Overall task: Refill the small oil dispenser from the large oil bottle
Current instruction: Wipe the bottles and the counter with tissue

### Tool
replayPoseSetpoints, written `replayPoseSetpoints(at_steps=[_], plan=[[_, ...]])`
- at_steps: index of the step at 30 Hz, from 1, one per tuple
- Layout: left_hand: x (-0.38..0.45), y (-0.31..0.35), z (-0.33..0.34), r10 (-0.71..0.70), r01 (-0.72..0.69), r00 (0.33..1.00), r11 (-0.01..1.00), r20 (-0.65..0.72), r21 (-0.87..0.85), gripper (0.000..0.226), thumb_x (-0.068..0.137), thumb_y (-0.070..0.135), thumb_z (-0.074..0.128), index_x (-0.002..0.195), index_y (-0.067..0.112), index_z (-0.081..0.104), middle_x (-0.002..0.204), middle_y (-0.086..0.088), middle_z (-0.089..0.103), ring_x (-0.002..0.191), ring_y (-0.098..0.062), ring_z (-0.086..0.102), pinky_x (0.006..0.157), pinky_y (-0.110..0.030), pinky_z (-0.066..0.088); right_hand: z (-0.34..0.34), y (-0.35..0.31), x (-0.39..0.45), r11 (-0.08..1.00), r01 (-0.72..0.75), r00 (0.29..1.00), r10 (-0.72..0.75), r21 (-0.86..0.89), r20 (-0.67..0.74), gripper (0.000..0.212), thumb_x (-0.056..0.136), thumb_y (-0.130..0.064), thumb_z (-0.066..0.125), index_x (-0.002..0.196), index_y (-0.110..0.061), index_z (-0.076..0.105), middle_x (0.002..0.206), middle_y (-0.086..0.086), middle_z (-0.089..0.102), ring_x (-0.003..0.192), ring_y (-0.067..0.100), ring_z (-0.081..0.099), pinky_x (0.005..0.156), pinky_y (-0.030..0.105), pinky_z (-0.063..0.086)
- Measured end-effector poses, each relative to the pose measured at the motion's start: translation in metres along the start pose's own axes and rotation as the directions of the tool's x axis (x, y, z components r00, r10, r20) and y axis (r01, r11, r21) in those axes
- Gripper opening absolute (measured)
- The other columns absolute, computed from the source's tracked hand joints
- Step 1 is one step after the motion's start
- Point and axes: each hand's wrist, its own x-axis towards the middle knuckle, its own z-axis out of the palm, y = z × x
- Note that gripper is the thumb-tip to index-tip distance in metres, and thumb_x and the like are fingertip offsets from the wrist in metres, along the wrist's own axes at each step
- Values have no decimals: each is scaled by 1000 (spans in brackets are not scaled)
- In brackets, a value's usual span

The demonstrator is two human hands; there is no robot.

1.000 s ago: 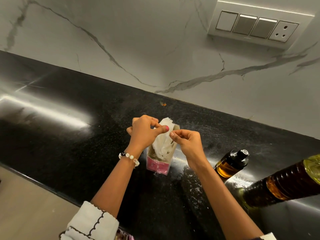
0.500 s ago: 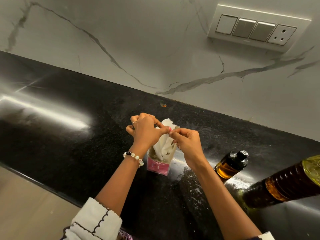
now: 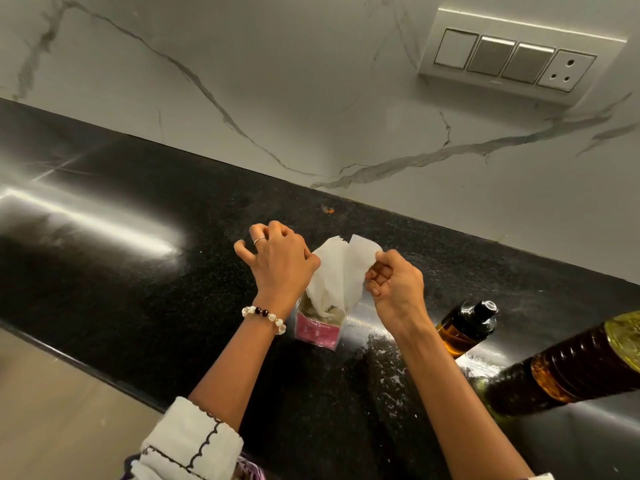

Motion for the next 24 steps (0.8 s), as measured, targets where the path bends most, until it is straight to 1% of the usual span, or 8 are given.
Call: replayPoseSetpoints(at_steps=[2,4,7,10,13,17,21,24], plan=[[-2,2,0,26,-24,999,998,-35,66,7,80,33,67,79,26,69,121,1,51,125,-25,32,106,-58,18,-1,-1,-2,1000,-11,999,11,10,-36,16,87,-5,50,74,-6,59,64,5,55,54,11,45,42,20,29],[-3,2,1,87,-83,993,995,-77,53,9,81,34,67,88,30,68,121,1,50,125,-26,31,106,-57,19,-2,0,-4,1000,-20,998,19,-15,-54,18,88,-5,49,73,-7,59,61,3,56,54,11,45,43,21,29],[-3,5,-1,317,-326,939,944,-136,-46,14,84,35,65,97,39,67,125,5,51,127,-24,32,102,-50,22,-2,2,-7,999,-27,998,25,-42,-52,18,90,-7,49,76,-6,60,59,2,59,54,12,50,47,22,34],[-7,11,-3,486,-486,874,874,27,10,25,89,27,60,101,47,67,139,10,41,135,-23,20,109,-56,11,-1,3,-8,993,-40,999,36,-115,-37,18,92,-9,47,86,-3,63,66,5,66,58,14,58,51,23,41],[-11,13,-4,467,-484,872,867,143,119,43,85,11,58,103,49,67,146,10,30,140,-24,10,111,-62,-2,-3,7,-8,985,-66,997,59,-162,-51,21,92,-10,46,94,0,65,72,8,68,63,17,60,54,25,43],[-12,8,-8,417,-461,884,853,214,243,31,85,14,60,95,42,72,149,6,28,143,-28,7,109,-66,-9,-6,4,-9,989,-64,995,52,-132,-87,17,91,-10,48,85,-3,63,68,7,60,61,17,53,53,27,40],[-13,3,-3,358,-420,903,855,239,305,19,87,20,60,87,34,74,147,4,31,142,-30,9,108,-68,-8,-12,-4,-11,999,44,991,-45,-12,-122,14,90,-11,50,78,-9,57,66,3,55,63,13,50,56,26,39],[-14,3,0,344,-407,907,866,245,290,20,87,20,59,89,34,73,147,3,30,141,-30,10,108,-68,-7,-18,-14,-12,983,110,982,-85,147,-169,26,89,-11,46,64,-17,46,51,-6,45,50,7,42,51,22,34]])
